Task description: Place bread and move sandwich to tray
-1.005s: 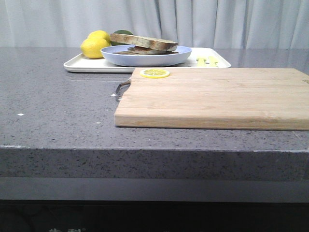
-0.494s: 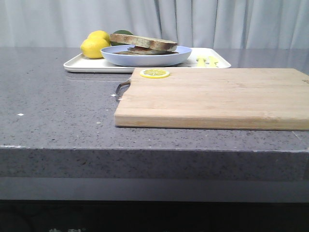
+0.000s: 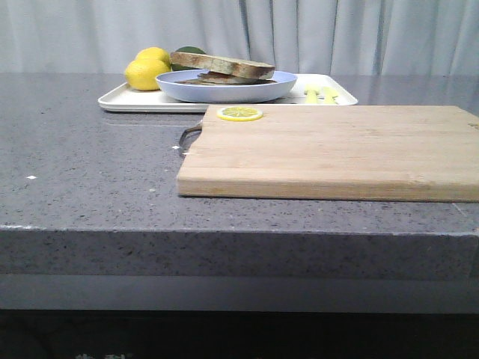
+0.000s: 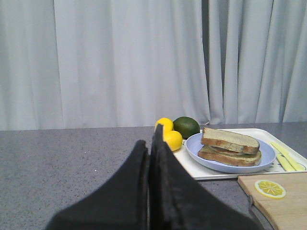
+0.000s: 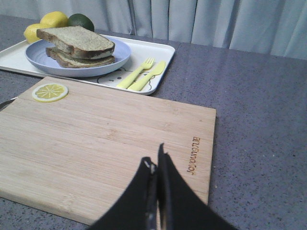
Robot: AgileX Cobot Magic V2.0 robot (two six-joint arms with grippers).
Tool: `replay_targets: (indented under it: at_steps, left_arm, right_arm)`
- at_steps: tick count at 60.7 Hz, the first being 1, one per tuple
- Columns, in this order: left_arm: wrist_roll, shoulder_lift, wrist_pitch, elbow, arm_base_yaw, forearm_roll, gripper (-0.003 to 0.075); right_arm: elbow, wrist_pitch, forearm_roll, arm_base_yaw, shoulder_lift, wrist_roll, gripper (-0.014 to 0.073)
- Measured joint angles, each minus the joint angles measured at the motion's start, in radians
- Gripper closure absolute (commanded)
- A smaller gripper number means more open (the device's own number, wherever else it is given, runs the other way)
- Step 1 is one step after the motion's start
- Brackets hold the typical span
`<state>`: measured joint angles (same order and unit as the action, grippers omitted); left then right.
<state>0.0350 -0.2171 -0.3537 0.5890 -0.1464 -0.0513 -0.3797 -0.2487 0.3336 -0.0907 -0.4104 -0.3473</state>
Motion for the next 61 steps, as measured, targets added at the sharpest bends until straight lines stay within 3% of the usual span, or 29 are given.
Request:
replay_targets:
  at_steps: [12,27,61]
  left_arm:
    - [0.000,0.032,0.002,-0.056,0.031,-0.002,0.0738]
    - [0.000,0.202,0.002,-0.263,0.136,-0.015,0.0738]
    - [0.000,0.222,0.153,-0.589,0.140,-0.019,0.0738]
  right_arm:
    - [0.000,0.000,0.000,0.000,0.000,0.000,0.0703]
    - [0.000,0.000,0.000,0.000,0.000,0.000,0.0703]
    - [0.000,0.000,0.000,0.000,0.000,0.000,0.0703]
